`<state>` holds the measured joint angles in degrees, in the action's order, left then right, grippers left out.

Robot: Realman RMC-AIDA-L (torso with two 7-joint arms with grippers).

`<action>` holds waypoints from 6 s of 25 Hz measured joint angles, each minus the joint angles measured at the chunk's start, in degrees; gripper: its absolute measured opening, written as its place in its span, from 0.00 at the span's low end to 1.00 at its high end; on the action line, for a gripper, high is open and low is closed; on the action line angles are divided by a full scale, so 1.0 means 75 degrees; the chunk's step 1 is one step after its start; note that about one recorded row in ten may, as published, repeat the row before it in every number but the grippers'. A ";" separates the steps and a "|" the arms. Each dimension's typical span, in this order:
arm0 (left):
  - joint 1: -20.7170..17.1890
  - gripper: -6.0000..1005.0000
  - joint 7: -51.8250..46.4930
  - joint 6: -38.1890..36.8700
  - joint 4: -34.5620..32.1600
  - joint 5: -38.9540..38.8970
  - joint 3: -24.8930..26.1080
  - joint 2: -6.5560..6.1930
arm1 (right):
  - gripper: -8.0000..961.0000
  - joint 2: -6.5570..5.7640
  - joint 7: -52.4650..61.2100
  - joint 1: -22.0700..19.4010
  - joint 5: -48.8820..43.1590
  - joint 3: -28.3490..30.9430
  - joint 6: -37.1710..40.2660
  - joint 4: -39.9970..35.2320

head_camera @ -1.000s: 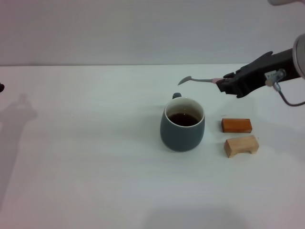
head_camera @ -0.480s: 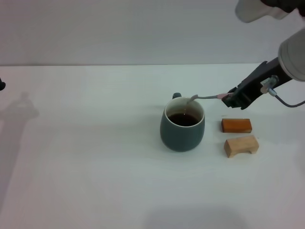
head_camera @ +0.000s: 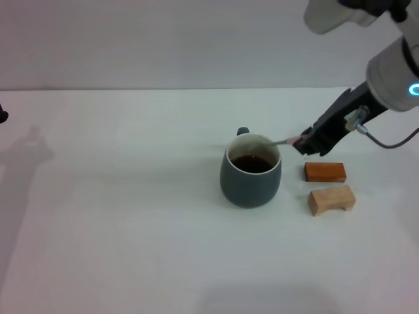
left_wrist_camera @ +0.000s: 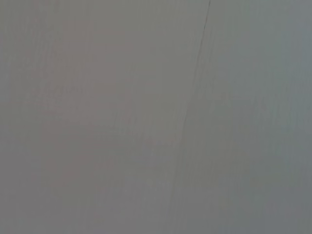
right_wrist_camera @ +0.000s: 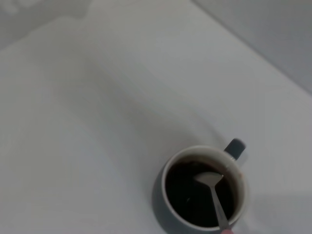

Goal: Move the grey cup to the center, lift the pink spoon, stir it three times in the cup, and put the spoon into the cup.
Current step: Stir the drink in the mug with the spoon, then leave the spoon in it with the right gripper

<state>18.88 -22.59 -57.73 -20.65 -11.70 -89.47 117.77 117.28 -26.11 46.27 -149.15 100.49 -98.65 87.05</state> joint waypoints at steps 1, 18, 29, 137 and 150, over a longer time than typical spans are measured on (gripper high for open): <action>0.0004 0.00 0.0000 0.0000 0.0000 0.0000 0.0000 0.0000 | 0.17 0.0000 -0.0011 0.0055 0.0004 -0.0003 -0.0004 -0.0133; 0.0017 0.00 0.0000 -0.0004 0.0026 0.0001 0.0000 0.0021 | 0.17 -0.0041 -0.0557 0.1452 -0.0037 0.0003 0.0646 -0.2701; 0.0026 0.00 0.0000 -0.0044 0.0048 -0.0005 0.0000 0.0047 | 0.17 -0.0113 -0.0989 0.2212 -0.0201 0.0020 0.1355 -0.4331; 0.0177 0.00 0.0000 -0.0051 0.0260 -0.0010 0.0180 0.0024 | 0.14 0.0131 -0.1268 0.2833 -0.0275 0.0267 0.1736 -0.4945; 0.0168 0.00 0.0000 -0.0060 0.0270 -0.0010 0.0176 0.0016 | 0.14 0.0123 -0.1008 0.2765 -0.0574 0.0251 0.2143 -0.5032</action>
<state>20.13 -22.59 -58.18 -18.63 -11.78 -88.16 117.89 118.21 -33.68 67.01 -153.45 102.37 -82.58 49.31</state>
